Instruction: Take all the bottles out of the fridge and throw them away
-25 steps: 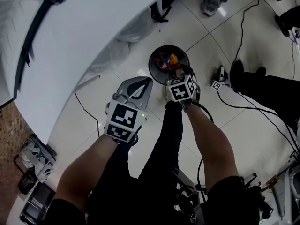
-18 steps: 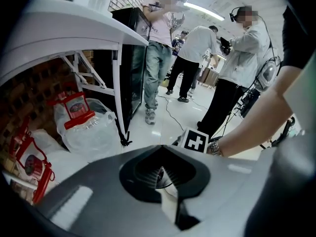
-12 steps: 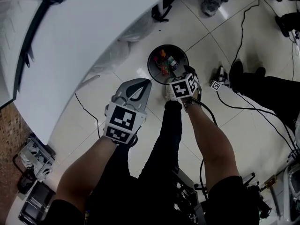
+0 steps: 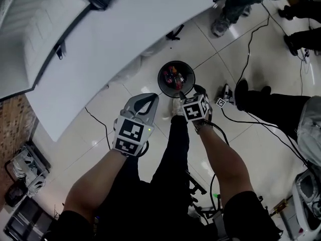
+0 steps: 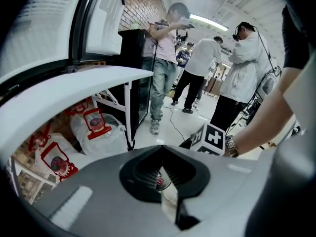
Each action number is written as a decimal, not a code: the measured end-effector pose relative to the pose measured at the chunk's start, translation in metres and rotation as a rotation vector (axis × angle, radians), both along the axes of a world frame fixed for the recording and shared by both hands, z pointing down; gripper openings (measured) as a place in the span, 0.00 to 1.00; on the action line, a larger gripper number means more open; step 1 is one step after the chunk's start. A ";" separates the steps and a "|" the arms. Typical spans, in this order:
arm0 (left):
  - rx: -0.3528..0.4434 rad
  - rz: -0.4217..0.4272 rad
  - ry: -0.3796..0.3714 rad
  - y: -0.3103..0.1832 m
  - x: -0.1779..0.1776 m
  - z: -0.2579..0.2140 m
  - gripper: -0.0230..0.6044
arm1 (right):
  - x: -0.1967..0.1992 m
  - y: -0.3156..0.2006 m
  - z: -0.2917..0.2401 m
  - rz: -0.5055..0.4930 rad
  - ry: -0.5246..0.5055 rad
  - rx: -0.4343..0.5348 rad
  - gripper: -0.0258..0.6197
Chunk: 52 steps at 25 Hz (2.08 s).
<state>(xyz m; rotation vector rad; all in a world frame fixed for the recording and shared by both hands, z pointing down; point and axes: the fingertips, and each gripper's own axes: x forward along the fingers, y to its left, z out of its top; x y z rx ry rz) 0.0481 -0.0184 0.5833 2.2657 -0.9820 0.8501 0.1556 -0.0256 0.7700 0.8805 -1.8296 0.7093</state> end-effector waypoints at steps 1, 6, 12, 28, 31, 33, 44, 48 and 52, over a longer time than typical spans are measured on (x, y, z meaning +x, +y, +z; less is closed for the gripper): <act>0.009 -0.008 0.003 0.001 -0.001 -0.008 0.04 | -0.001 0.000 -0.012 0.000 -0.007 0.006 0.47; 0.070 -0.040 0.025 0.000 -0.003 -0.053 0.04 | -0.010 -0.003 -0.077 -0.015 -0.046 0.062 0.47; 0.141 -0.081 0.051 0.000 -0.012 -0.104 0.04 | -0.032 -0.002 -0.154 -0.027 -0.111 0.135 0.46; 0.352 -0.320 0.043 -0.005 -0.112 -0.218 0.04 | -0.148 -0.018 -0.350 -0.235 -0.322 0.404 0.45; 0.379 -0.380 0.038 0.002 -0.139 -0.237 0.04 | -0.176 -0.015 -0.383 -0.284 -0.361 0.447 0.45; 0.403 -0.422 0.030 0.007 -0.156 -0.249 0.04 | -0.194 -0.015 -0.401 -0.326 -0.382 0.474 0.45; 0.538 -0.594 0.003 0.029 -0.230 -0.310 0.04 | -0.277 -0.010 -0.491 -0.497 -0.500 0.600 0.45; 0.572 -0.628 -0.002 0.036 -0.247 -0.327 0.04 | -0.298 -0.006 -0.516 -0.530 -0.537 0.634 0.44; 0.612 -0.647 -0.009 0.040 -0.259 -0.344 0.04 | -0.314 0.001 -0.539 -0.551 -0.580 0.659 0.44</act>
